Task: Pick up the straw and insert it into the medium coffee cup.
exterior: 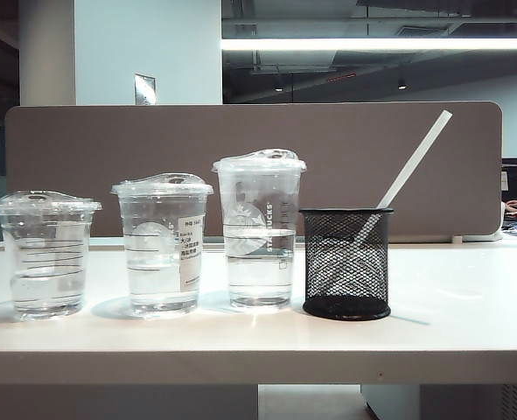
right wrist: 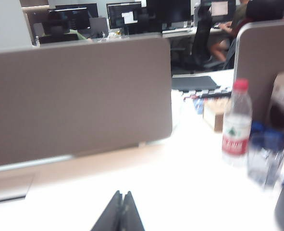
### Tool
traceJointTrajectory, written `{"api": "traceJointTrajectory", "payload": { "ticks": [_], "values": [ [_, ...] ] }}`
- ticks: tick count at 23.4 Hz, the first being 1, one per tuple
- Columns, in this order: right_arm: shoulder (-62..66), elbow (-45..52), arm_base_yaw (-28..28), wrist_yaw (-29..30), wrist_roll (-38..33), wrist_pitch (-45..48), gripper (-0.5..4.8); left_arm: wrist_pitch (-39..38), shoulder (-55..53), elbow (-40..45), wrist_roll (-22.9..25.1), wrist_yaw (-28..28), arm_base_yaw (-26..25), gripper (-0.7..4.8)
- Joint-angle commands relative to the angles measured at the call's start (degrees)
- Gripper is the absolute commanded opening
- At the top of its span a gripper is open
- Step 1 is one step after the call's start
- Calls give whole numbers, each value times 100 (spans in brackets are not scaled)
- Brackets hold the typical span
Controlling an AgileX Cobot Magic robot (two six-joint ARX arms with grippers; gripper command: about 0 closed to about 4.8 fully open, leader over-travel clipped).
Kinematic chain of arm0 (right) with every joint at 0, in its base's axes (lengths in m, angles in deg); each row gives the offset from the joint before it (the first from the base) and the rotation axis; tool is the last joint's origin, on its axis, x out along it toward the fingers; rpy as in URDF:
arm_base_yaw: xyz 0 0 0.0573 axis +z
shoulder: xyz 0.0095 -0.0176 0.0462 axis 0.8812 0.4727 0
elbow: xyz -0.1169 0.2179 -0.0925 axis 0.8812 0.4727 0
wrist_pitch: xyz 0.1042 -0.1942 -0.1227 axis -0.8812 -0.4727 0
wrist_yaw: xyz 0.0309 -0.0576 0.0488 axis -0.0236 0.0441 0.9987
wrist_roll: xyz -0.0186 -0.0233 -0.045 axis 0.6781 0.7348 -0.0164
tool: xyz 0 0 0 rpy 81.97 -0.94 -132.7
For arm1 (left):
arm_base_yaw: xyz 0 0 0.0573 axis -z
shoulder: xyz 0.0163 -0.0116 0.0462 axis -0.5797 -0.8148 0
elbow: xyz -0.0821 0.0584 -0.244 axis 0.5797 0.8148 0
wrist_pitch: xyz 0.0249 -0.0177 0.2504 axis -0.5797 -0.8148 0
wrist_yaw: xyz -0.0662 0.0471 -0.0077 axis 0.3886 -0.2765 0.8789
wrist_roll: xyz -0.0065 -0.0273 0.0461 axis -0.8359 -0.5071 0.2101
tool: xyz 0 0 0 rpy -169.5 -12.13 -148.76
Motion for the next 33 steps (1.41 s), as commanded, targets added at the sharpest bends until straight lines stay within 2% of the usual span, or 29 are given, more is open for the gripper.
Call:
{"api": "traceJointTrajectory", "payload": {
  "ticks": [1,4,7,10,15,16,17,21,22,24,27,28,29,31,33],
  "values": [
    [57,968,258,15,-415,1036,-5,55,-11,-9,7,22,-2,-1],
    [55,1845,557,17,-693,1561,-5,55,-11,-9,9,22,-2,-1],
    [50,3117,1292,-254,-1550,2704,0,52,-9,-9,7,24,-2,-1],
    [44,3786,1676,-514,-2240,3543,0,55,-11,-9,9,15,-2,-1],
    [42,4507,2238,-514,-2575,4245,3,55,-11,-9,9,31,-17,-1],
    [42,4664,2422,-511,-2787,4413,35,55,-11,-9,9,4,-15,-1],
    [42,4780,2671,-511,-2833,4607,68,55,-9,-9,9,9,-2,-1],
    [42,4828,3123,-452,-2903,4730,71,55,-11,-9,9,24,-17,-1],
    [42,4828,3355,-459,-2909,4723,87,55,-11,-9,9,17,-17,-1],
    [42,4828,3698,-695,-2909,4719,100,52,-11,-9,9,26,-2,-1],
    [44,4828,3967,-708,-2909,4656,136,55,-9,-9,9,20,-2,-1],
    [44,4828,4087,-708,-2909,4649,177,55,-11,-9,9,24,-2,-1],
    [44,4828,4177,-708,-2909,4645,194,55,-11,-9,9,22,-9,-1],
    [44,4828,4269,-671,-2909,4640,217,55,-11,-9,9,20,-7,-1],
    [44,4826,4315,-568,-2909,4647,218,55,-9,-9,9,24,0,-1]
  ]
}}
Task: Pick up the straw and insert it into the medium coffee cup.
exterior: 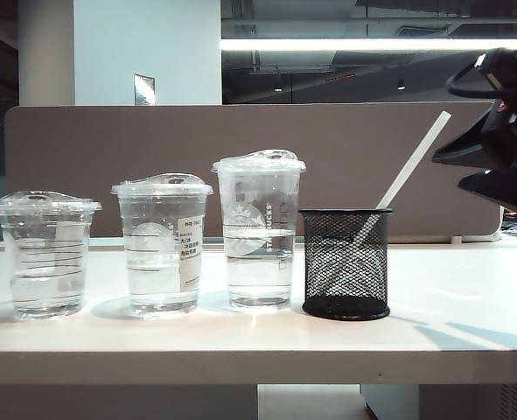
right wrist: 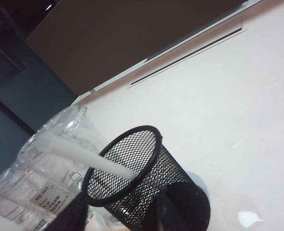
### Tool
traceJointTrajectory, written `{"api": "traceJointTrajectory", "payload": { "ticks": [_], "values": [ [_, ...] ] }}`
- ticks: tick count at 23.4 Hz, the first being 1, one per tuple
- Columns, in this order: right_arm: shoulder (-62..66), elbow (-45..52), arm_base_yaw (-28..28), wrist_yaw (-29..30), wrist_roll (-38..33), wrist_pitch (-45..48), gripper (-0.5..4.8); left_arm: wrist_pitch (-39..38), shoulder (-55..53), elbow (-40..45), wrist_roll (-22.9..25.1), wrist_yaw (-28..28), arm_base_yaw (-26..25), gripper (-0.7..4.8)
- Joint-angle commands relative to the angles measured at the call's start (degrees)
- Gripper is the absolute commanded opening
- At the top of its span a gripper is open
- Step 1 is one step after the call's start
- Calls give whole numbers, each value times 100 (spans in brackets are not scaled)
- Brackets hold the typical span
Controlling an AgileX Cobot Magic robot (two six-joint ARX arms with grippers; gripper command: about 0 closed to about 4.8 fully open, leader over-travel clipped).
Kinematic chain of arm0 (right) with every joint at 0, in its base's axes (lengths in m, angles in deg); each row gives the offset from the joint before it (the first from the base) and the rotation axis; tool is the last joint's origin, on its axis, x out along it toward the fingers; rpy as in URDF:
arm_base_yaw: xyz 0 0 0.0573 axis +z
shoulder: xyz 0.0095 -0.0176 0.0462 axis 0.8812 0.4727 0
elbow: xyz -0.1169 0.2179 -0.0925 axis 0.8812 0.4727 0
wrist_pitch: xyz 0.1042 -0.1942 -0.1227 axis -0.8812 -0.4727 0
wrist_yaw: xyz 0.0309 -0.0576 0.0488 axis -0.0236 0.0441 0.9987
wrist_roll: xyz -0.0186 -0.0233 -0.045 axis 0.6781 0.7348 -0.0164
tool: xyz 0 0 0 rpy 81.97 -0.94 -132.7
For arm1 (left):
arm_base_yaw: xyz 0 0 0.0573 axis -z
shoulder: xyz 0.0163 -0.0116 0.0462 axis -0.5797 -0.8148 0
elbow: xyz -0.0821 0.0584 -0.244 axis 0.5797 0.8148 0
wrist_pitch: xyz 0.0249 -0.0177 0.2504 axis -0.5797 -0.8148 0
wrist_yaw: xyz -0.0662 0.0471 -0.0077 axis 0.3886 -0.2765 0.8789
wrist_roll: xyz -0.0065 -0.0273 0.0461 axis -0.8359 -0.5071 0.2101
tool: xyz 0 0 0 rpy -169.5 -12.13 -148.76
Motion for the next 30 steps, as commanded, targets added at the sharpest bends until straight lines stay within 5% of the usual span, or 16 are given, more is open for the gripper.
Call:
{"api": "traceJointTrajectory", "payload": {
  "ticks": [1,15,19,30],
  "values": [
    [-15,-15,90,166,-13,105,219,57,-9,-9,7,22,2,-1],
    [2,-778,101,109,160,-697,220,57,-11,-9,9,22,0,-1],
    [142,-824,101,90,164,-800,146,57,-9,-9,9,22,0,-1],
    [332,-1036,101,79,203,-675,107,61,-11,-11,177,7,0,-1]
  ]
}}
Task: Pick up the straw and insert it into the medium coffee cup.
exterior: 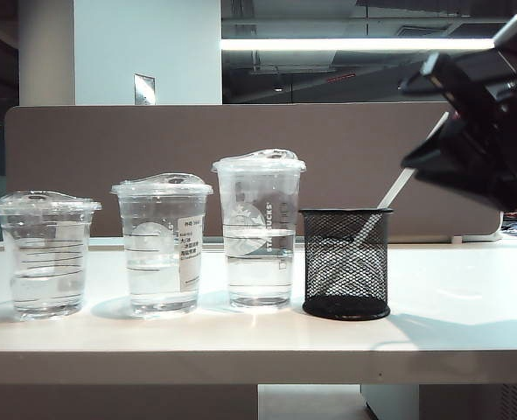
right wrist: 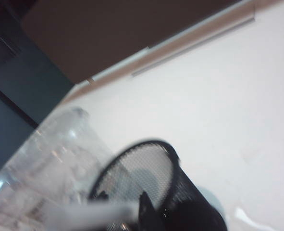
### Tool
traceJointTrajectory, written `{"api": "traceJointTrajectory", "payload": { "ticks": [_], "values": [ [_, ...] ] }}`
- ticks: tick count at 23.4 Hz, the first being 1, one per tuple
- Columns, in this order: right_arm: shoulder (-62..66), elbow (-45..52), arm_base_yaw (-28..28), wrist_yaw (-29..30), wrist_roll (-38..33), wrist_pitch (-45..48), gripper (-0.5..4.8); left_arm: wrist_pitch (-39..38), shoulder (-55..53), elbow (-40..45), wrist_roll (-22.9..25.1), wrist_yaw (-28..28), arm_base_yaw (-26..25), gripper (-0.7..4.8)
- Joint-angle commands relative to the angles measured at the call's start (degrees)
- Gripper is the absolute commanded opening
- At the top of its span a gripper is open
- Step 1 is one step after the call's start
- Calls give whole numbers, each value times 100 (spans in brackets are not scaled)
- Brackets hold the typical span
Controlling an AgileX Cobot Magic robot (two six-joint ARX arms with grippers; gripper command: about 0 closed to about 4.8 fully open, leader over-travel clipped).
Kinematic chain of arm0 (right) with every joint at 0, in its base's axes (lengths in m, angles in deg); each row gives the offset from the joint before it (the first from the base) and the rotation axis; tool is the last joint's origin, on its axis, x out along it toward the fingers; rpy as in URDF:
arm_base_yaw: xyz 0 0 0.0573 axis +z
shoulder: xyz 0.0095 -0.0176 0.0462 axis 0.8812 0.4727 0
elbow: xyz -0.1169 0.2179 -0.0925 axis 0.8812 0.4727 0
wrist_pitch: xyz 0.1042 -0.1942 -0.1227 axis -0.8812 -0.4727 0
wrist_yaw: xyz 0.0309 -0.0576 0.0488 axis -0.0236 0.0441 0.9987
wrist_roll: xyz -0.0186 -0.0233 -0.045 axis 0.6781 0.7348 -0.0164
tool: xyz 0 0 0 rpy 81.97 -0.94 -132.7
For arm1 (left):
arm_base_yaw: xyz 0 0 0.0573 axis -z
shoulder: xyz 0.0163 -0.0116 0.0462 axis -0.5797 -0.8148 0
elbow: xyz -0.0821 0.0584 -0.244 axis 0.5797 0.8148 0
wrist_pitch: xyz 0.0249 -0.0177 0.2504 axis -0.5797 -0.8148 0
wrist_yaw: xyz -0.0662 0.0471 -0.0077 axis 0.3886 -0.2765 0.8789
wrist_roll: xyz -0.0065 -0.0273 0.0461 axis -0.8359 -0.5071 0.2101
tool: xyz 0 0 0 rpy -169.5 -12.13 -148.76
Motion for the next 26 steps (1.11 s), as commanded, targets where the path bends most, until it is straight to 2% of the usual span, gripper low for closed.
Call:
{"api": "traceJointTrajectory", "payload": {
  "ticks": [1,5,13,15,22,26],
  "values": [
    [-4,-166,4,-22,109,111,107,59,-11,-13,151,11,-2,-1],
    [44,-291,4,-22,125,101,81,61,-11,-11,151,17,-2,-1],
    [138,-415,4,0,125,66,78,59,-11,-13,151,20,-2,-1],
    [149,-415,4,-2,125,74,3,61,-11,-11,151,20,-2,-1],
    [149,-417,4,-2,127,87,-1,59,-11,-13,151,20,-2,-1],
    [149,-424,2,-4,149,428,-1,59,-11,-13,151,20,-2,-1]
  ]
}}
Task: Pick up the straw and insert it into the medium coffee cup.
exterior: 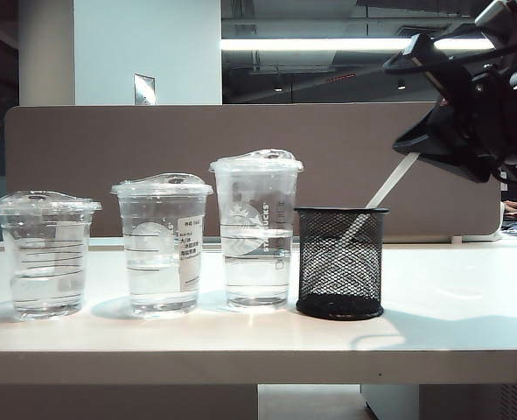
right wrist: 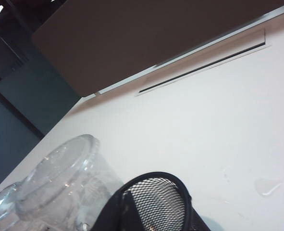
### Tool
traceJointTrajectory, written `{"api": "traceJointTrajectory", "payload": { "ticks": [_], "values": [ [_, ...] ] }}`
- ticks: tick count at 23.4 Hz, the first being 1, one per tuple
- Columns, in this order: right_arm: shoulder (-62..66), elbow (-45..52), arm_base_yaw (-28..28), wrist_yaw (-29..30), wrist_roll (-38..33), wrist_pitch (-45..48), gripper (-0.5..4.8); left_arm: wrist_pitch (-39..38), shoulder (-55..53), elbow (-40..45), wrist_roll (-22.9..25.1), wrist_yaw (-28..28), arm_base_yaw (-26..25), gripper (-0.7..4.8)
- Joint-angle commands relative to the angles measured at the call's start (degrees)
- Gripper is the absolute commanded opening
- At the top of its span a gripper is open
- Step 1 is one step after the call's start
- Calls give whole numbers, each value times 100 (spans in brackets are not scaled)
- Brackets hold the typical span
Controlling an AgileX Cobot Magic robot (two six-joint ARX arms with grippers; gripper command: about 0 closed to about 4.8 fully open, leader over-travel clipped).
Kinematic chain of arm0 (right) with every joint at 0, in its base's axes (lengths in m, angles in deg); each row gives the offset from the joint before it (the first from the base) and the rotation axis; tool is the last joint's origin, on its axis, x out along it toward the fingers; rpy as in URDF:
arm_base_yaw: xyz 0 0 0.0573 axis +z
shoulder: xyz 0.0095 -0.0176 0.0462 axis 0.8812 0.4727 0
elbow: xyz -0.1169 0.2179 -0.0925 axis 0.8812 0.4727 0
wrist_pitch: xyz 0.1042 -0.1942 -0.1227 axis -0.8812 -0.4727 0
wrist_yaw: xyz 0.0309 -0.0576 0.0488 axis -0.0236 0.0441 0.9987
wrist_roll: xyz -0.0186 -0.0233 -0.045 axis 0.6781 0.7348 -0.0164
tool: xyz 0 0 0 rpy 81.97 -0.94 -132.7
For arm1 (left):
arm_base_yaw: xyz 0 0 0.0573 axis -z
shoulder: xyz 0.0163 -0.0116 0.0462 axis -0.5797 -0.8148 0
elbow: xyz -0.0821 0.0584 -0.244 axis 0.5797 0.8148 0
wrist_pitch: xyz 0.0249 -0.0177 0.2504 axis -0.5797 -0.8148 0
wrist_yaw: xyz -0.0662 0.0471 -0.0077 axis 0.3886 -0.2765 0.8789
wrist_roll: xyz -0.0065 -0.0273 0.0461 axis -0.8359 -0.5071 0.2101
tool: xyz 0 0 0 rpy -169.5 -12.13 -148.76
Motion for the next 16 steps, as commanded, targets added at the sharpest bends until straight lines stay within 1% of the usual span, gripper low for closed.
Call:
{"api": "traceJointTrajectory", "payload": {
  "ticks": [1,3,6,8,10,12,16],
  "values": [
    [-15,-44,4,9,42,485,-1,59,-11,-11,42,20,0,-1],
    [-22,-170,4,22,55,492,-1,59,-11,-11,42,20,0,-1],
    [-37,-400,4,249,332,468,-1,61,-11,-11,44,20,2,-1],
    [-85,-546,4,420,345,374,-1,63,-11,-11,42,20,0,-1],
    [-280,-813,4,470,525,-181,-2,63,-11,-9,44,24,0,-1],
    [-608,-1239,4,566,1268,-1217,-1,63,-9,-11,44,22,0,-1],
    [-857,-1711,4,568,1851,-2013,-1,74,-11,-11,42,22,0,-1]
  ]
}}
